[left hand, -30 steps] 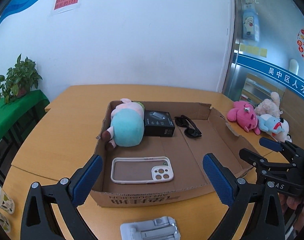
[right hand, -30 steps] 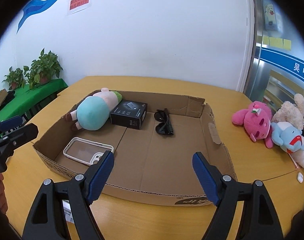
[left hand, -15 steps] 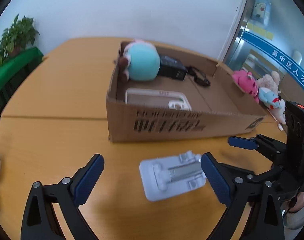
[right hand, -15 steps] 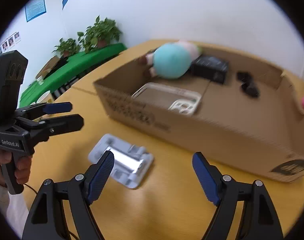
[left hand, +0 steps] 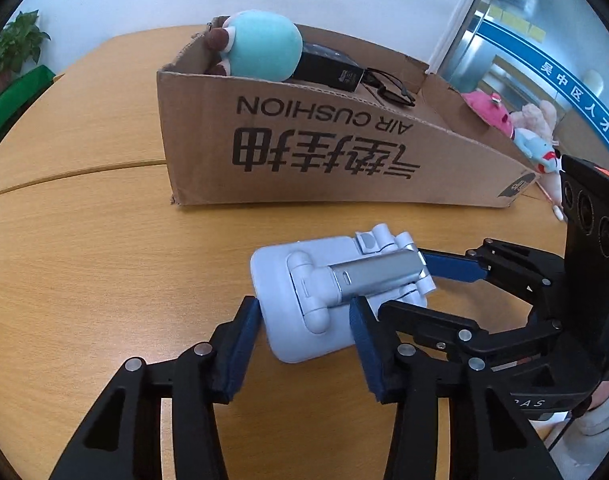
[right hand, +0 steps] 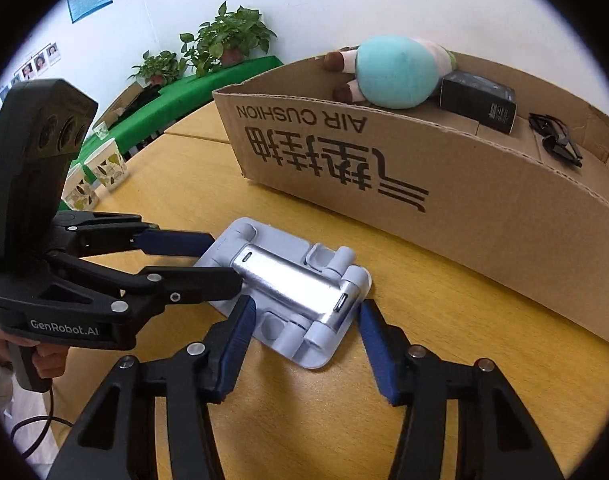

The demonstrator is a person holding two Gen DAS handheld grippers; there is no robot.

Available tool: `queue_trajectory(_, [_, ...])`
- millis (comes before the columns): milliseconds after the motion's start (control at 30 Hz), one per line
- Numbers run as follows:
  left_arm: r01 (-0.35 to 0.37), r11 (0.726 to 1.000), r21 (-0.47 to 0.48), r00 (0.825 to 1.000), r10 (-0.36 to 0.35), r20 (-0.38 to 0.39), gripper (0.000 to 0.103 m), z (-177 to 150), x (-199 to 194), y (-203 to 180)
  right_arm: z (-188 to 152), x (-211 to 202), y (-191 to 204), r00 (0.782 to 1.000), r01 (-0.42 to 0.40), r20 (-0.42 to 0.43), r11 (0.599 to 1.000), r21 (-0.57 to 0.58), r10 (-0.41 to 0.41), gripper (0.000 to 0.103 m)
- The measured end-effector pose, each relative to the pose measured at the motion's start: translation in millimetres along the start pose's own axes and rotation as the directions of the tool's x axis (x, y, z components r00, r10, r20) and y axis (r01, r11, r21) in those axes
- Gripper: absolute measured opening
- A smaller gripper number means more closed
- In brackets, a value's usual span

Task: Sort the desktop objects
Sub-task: 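Grasp the white phone stand with the left gripper while the right gripper grasps it too, then carry the phone stand with both grippers into the box beside the charger and release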

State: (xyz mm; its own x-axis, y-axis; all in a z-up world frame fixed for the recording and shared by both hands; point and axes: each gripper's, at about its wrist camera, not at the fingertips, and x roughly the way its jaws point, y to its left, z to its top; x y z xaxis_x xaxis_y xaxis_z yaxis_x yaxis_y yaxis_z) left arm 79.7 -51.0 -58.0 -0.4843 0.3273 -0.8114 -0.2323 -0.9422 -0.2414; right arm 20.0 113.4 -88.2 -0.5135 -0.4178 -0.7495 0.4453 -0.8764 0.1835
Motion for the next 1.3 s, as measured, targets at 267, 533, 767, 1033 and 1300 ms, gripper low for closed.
queue_trajectory(267, [0.008,1.000,-0.024,1.000,-0.008,0.020,0.033,-5.8,-6.2,-13.7,-6.1,-13.2,-8.7,1.000,0.016,0.012,0.999,0.045,-0.017,0.044])
queue_trajectory(533, [0.029,0.998,0.063,0.989,-0.038,0.142,0.032,39.4,-39.7,-70.7,4.8,-85.0,-36.0,0.981,0.091,0.162,0.988,0.125,-0.110,0.027])
queue_trajectory(767, [0.045,0.985,0.169,0.962,-0.088,0.259,0.032,100.0,-57.9,-108.3,42.1,-132.5,-68.2,0.935,0.162,0.289,0.972,0.168,-0.205,0.027])
queue_trajectory(1033, [0.023,0.978,0.206,0.939,-0.091,0.330,0.032,196.1,-53.5,-116.3,120.7,-139.4,-113.7,0.914,0.191,0.334,0.970,0.151,-0.232,0.027])
queue_trajectory(1300, [0.027,0.990,0.140,0.976,-0.056,0.211,0.032,265.9,10.5,-82.5,179.4,-79.3,-168.5,0.963,0.155,0.195,0.973,0.171,-0.187,0.027])
